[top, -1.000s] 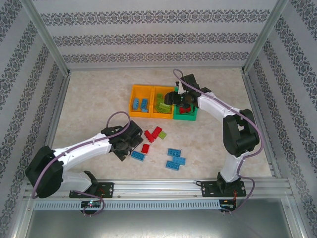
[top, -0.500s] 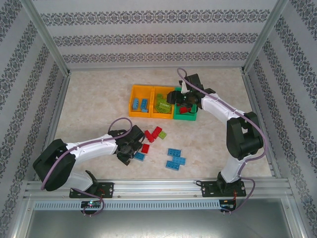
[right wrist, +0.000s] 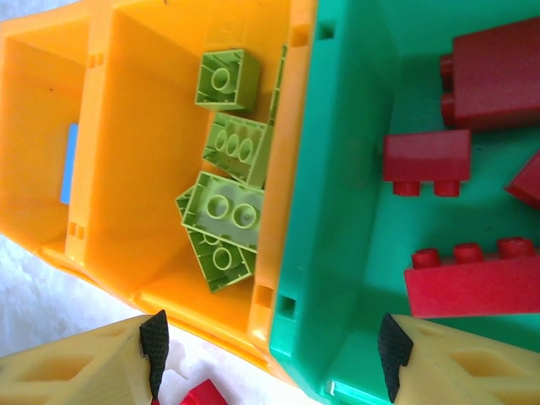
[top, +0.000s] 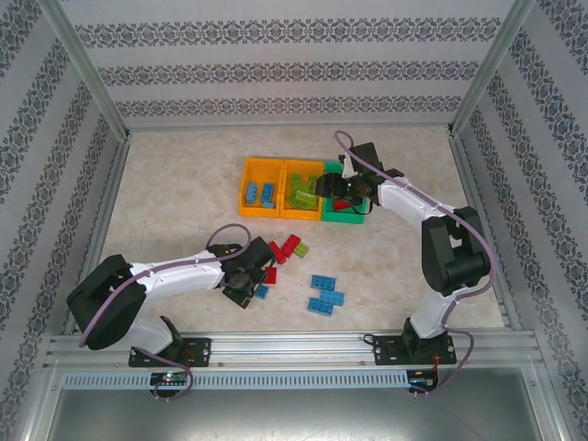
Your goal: Sort the legos into containers by color
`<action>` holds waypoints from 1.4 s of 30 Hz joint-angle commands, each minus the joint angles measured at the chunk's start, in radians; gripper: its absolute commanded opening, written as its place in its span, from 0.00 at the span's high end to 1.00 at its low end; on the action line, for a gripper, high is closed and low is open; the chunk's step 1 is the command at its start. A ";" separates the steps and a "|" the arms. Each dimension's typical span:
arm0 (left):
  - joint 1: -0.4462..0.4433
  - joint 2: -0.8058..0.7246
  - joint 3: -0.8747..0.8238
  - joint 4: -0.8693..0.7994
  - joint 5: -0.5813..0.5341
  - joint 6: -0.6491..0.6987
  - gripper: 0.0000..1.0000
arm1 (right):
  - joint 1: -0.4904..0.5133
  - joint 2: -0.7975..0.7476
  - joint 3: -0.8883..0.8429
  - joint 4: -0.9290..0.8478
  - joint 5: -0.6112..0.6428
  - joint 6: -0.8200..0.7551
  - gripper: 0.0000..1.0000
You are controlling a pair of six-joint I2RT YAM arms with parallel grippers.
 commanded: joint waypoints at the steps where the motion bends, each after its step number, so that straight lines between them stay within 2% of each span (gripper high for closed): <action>1: -0.015 0.013 -0.028 0.019 -0.055 -0.051 0.48 | -0.017 -0.043 -0.020 0.021 -0.025 -0.004 0.31; 6: -0.015 0.003 -0.073 0.055 -0.109 -0.079 0.60 | -0.021 -0.062 -0.033 0.018 -0.023 -0.012 0.31; 11: -0.013 -0.052 -0.094 0.026 -0.205 -0.084 0.64 | -0.022 -0.095 -0.054 0.010 -0.006 -0.043 0.31; 18: 0.032 -0.183 -0.087 -0.019 -0.340 0.033 0.68 | -0.011 -0.167 -0.129 -0.008 -0.009 -0.134 0.31; 23: 0.125 -0.216 -0.022 0.031 -0.348 0.258 0.68 | 0.010 -0.229 -0.200 -0.009 -0.009 -0.161 0.31; 28: 0.275 -0.142 0.140 0.092 -0.273 0.605 0.67 | 0.047 -0.288 -0.274 -0.031 0.001 -0.199 0.31; 31: 0.349 -0.044 0.280 0.107 -0.185 0.822 0.66 | 0.069 -0.336 -0.332 -0.039 0.013 -0.210 0.31; 35: 0.388 0.133 0.521 0.035 -0.120 1.080 0.67 | 0.117 -0.398 -0.393 -0.080 0.045 -0.230 0.31; 38: 0.391 0.262 0.693 -0.022 -0.110 1.200 0.67 | 0.155 -0.421 -0.412 -0.137 0.086 -0.194 0.31; 42: 0.413 0.406 0.845 -0.067 -0.108 1.294 0.67 | 0.207 -0.443 -0.434 -0.168 0.119 -0.064 0.32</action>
